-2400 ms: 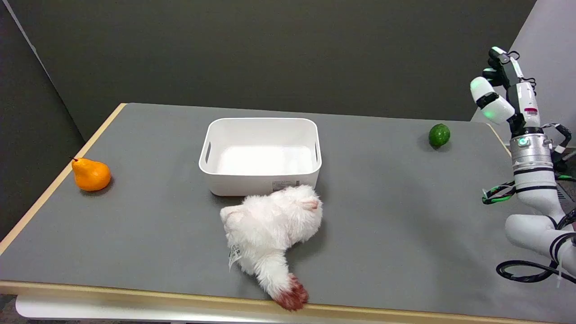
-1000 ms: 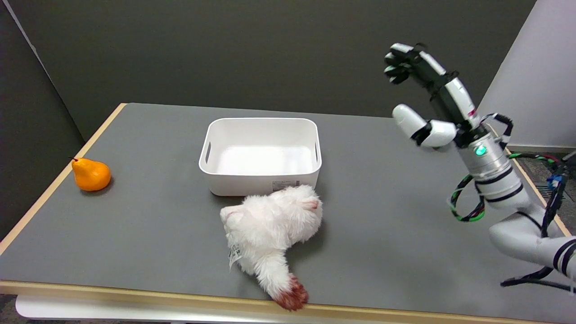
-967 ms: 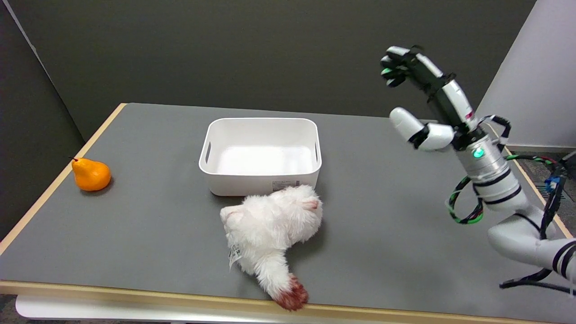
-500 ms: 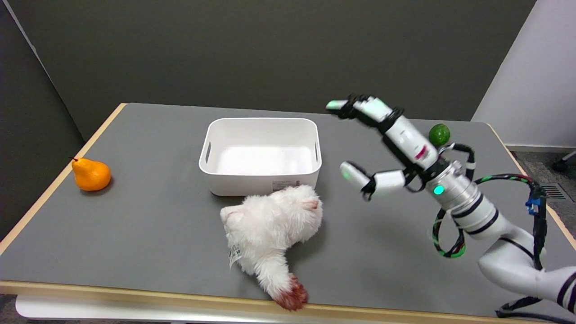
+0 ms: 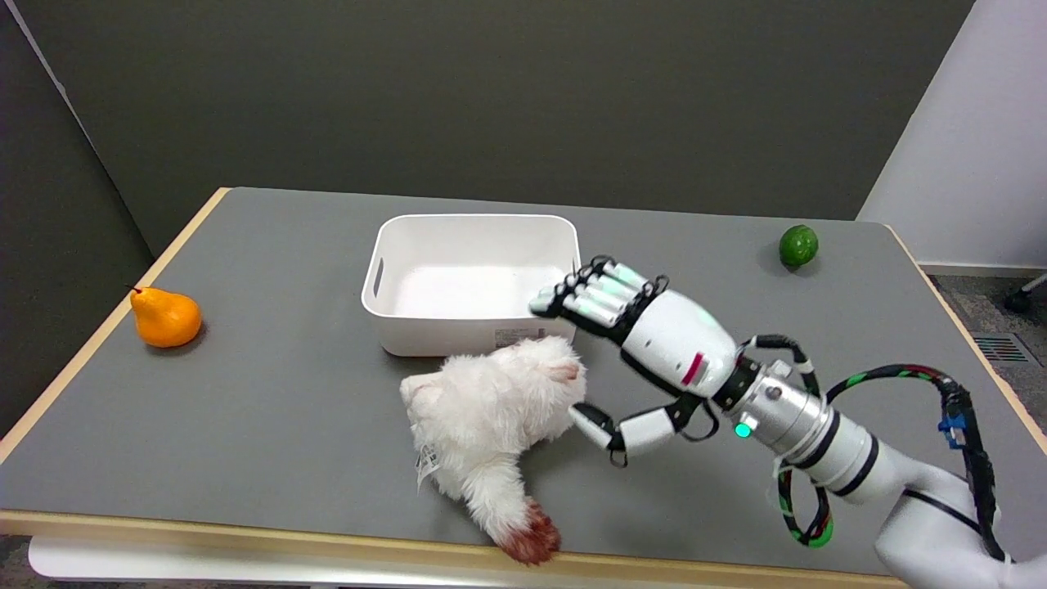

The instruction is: Pick up the blackboard eraser.

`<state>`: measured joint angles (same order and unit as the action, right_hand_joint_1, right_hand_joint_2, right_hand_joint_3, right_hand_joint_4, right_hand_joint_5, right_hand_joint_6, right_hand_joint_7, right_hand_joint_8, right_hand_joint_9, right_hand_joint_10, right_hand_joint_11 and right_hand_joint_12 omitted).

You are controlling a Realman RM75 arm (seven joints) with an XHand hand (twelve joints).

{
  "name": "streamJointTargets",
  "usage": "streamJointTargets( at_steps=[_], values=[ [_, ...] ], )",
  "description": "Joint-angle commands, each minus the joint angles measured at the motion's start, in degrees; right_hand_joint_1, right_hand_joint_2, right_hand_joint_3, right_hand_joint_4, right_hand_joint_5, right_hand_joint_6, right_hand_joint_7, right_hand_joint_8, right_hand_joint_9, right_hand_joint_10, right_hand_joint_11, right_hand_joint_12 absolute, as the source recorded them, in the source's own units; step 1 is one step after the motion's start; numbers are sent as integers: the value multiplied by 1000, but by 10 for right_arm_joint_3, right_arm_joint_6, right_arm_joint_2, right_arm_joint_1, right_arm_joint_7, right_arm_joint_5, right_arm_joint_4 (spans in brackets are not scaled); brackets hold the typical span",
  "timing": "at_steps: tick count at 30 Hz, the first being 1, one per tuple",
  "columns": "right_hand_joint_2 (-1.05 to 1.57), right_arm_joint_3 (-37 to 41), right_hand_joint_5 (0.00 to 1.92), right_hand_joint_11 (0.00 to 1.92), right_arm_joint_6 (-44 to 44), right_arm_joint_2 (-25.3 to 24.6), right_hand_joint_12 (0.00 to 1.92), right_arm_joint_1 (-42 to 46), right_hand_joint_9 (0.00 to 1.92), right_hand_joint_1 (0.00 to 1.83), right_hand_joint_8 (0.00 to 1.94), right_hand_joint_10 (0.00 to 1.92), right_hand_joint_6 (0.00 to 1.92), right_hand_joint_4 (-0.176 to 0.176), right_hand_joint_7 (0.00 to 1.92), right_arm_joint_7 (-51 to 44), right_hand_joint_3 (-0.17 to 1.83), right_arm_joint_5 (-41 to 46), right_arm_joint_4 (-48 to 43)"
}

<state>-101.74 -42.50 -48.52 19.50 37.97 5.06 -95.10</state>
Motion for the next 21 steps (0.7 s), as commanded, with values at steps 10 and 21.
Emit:
streamJointTargets(
  at_steps=[10,21],
  values=[
    [619,-26,228,48,129,-14,1189,-1,171,669,441,785,476,-52,266,-71,976,-37,-84],
    [619,-124,228,46,230,-23,1186,-147,166,670,444,780,477,-52,268,-34,978,-38,-35]
  ],
)
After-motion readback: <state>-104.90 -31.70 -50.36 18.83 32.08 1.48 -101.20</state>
